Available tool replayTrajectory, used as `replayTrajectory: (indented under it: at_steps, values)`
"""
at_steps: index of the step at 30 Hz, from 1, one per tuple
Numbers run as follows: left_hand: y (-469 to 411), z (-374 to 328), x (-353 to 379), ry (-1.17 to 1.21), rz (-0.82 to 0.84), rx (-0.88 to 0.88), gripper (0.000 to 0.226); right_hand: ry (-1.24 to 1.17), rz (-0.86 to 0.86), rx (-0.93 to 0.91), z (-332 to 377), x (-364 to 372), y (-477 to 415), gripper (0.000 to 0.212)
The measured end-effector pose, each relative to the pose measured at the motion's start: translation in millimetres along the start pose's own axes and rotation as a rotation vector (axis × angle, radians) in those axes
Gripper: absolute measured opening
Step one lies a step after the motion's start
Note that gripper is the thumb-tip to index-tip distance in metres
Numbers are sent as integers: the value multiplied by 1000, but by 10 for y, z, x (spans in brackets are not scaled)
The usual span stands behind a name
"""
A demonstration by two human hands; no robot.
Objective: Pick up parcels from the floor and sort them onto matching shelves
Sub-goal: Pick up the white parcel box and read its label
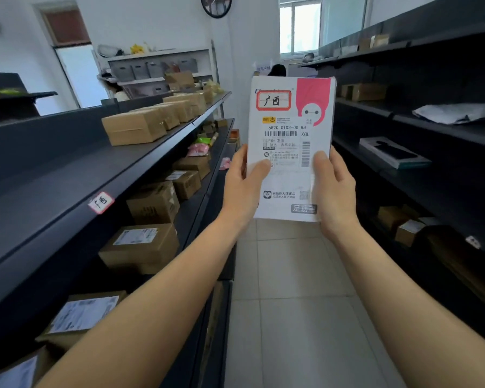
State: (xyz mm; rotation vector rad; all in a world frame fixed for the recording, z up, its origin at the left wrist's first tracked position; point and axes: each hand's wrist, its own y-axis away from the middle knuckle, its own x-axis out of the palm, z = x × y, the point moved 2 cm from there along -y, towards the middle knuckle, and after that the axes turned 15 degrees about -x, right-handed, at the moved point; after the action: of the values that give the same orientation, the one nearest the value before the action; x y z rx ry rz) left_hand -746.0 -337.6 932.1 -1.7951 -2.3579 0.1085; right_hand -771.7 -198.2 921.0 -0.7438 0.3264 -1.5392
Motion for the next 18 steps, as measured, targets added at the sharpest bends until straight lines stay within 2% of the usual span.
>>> replayTrajectory:
  at_steps: [3,8,13,18]
  values:
    - [-283,27,-140,2,-71,-2,43,-43,29,23,-251,210,-224,33]
    - [-645,48,-393,-26,-216,26,36,-143,139,67,-727,603,-593,32]
    - [-912,37,-556,-77,-483,50,44,-301,302,134,-1121,990,-973,37]
    - [-936,-184,-639,-124,-741,97,43,-471,490,139,-1179,1400,-1251,37]
